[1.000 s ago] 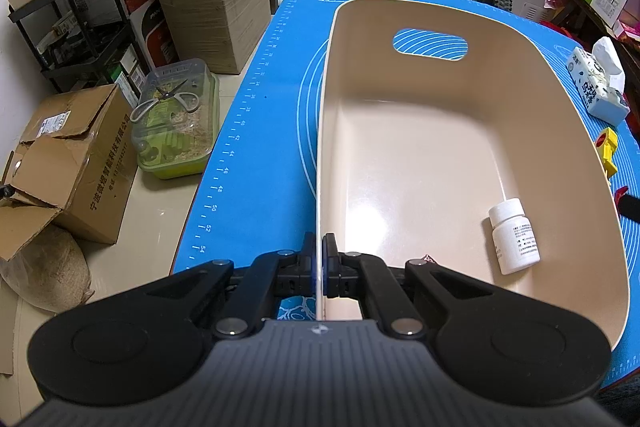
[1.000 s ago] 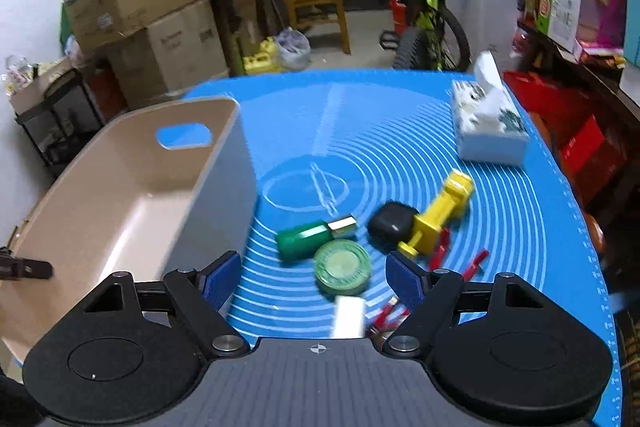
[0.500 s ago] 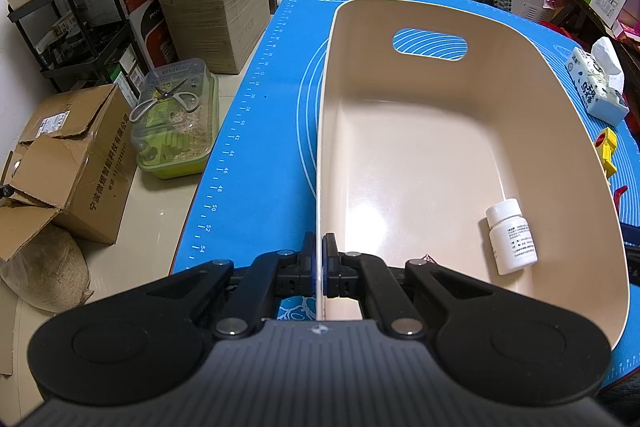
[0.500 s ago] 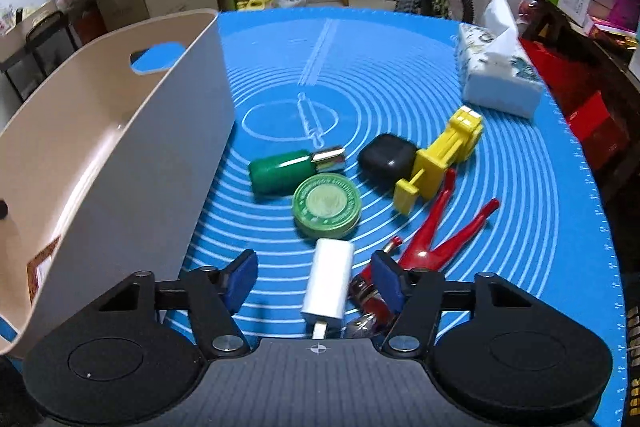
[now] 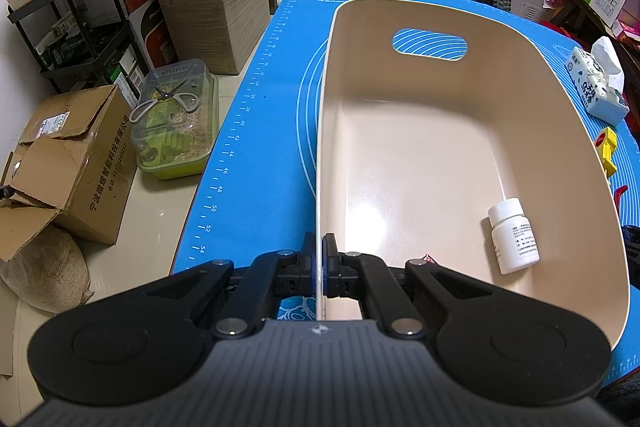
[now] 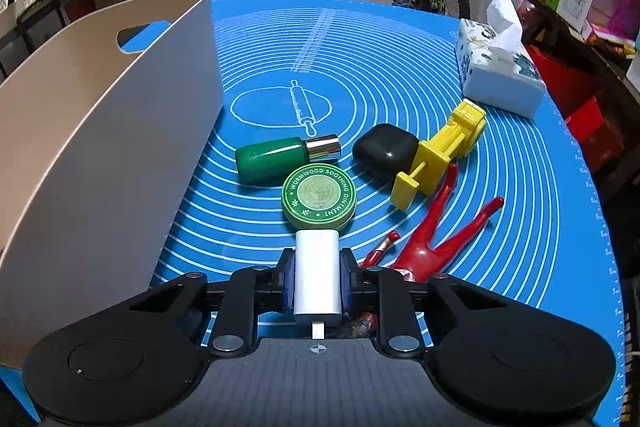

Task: Organize rigid objects
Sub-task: 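Carry the charger block into the bin with the right tool and release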

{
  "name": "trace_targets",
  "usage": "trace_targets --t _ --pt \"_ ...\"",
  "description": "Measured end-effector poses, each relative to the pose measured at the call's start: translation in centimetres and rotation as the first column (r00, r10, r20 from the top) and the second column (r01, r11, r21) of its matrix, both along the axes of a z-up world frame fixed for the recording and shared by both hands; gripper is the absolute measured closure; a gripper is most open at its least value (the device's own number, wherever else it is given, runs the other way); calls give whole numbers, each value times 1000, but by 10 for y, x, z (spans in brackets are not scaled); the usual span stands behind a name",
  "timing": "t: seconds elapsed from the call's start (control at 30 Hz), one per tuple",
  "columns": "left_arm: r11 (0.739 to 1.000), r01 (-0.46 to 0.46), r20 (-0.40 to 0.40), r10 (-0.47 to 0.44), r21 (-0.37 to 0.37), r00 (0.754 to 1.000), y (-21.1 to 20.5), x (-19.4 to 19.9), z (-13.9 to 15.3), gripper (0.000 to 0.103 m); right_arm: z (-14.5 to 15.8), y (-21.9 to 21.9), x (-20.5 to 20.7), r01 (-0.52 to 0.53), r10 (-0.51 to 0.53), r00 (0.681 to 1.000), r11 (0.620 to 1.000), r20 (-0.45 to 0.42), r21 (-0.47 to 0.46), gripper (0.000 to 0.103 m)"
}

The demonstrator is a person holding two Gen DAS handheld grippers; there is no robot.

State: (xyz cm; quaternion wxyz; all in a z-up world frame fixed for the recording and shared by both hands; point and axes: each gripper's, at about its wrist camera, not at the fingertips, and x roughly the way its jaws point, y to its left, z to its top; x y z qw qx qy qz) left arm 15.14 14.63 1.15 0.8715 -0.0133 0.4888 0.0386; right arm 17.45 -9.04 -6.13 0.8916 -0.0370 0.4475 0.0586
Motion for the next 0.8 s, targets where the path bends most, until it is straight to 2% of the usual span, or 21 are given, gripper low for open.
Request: trace_targets --t 0.1,0.3,0.6,0.8 --pt "1000 0 0 0 0 1000 0 0 0 99 2 -1 -1 5 -5 1000 1000 1 7 71" --pt "1000 0 0 0 -1 1000 0 0 0 99 20 -17 -4 63 -67 997 992 30 108 71" --pt "1000 0 0 0 0 1000 0 0 0 99 50 -11 -15 54 -68 989 993 135 106 71" --pt "1000 0 0 0 0 1000 0 0 0 99 82 -4 -26 42 -74 968 990 239 137 71"
